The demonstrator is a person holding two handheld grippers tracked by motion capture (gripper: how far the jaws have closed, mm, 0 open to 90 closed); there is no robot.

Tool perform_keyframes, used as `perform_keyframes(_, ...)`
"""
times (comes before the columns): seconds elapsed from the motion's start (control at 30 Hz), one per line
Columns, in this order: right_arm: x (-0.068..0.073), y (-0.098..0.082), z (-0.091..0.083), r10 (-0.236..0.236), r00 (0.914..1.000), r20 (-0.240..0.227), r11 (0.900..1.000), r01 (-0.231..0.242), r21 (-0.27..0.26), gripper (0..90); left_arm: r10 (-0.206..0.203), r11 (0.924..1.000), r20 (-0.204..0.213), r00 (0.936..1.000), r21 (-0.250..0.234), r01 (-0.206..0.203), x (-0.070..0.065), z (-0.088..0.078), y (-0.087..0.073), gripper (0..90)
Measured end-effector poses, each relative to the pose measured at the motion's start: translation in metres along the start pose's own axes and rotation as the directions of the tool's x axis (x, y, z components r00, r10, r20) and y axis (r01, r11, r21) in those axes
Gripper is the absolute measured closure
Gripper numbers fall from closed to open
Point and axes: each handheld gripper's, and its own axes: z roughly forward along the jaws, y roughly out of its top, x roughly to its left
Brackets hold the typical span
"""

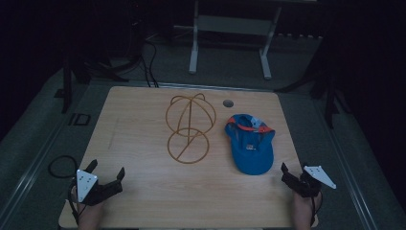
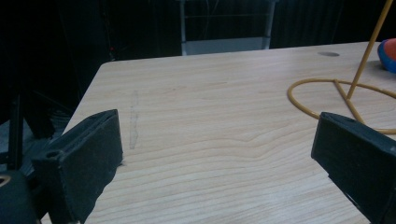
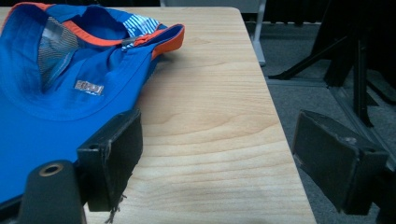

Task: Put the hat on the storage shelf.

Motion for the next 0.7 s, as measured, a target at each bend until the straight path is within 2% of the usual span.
perform_keyframes(0.07,-0.001,0.000,0.000,0.013,0.9999,-0.008,1.000,-0.013,0.001,16.2,-0.003,1.0000,0.002,1.0000,-0.002,0.003,0.000,0.000,0.001,2.5)
perform_keyframes(0.1,-0.001,0.000,0.000,0.021,0.9996,-0.017,1.000,-0.021,-0.001,16.1,-0.001,1.0000,0.023,0.9997,-0.006,0.001,-0.001,0.000,0.001,2.5)
perform_keyframes(0.13,-0.001,0.000,-0.001,0.023,0.9995,-0.020,1.000,-0.023,-0.002,16.2,-0.001,1.0000,0.023,0.9997,-0.006,0.001,-0.001,0.000,0.001,2.5)
perform_keyframes(0.3,0.005,-0.001,-0.002,-0.017,0.9992,-0.036,1.000,0.017,-0.005,16.2,-0.008,1.0000,0.037,0.9993,-0.003,0.008,-0.001,0.001,0.001,2.5)
perform_keyframes(0.5,0.007,-0.001,-0.001,-0.019,0.9942,-0.106,1.000,0.019,0.002,16.1,-0.007,0.9999,0.038,0.9992,-0.012,0.008,-0.001,0.000,0.001,2.5)
perform_keyframes(0.53,0.006,0.002,-0.001,-0.025,0.9902,-0.137,1.000,0.026,0.001,16.1,-0.010,0.9999,0.041,0.9991,-0.013,0.011,-0.001,0.001,0.001,2.5)
perform_keyframes(0.6,0.004,0.008,-0.001,-0.031,0.9911,-0.129,1.000,0.031,-0.001,16.0,-0.012,0.9998,0.042,0.9990,-0.013,0.013,-0.001,0.001,0.002,2.5)
perform_keyframes(0.7,0.003,0.017,0.000,-0.005,0.9889,-0.149,1.000,0.007,0.010,14.3,-0.019,0.9997,0.046,0.9988,-0.017,0.019,-0.001,0.001,0.002,2.5)
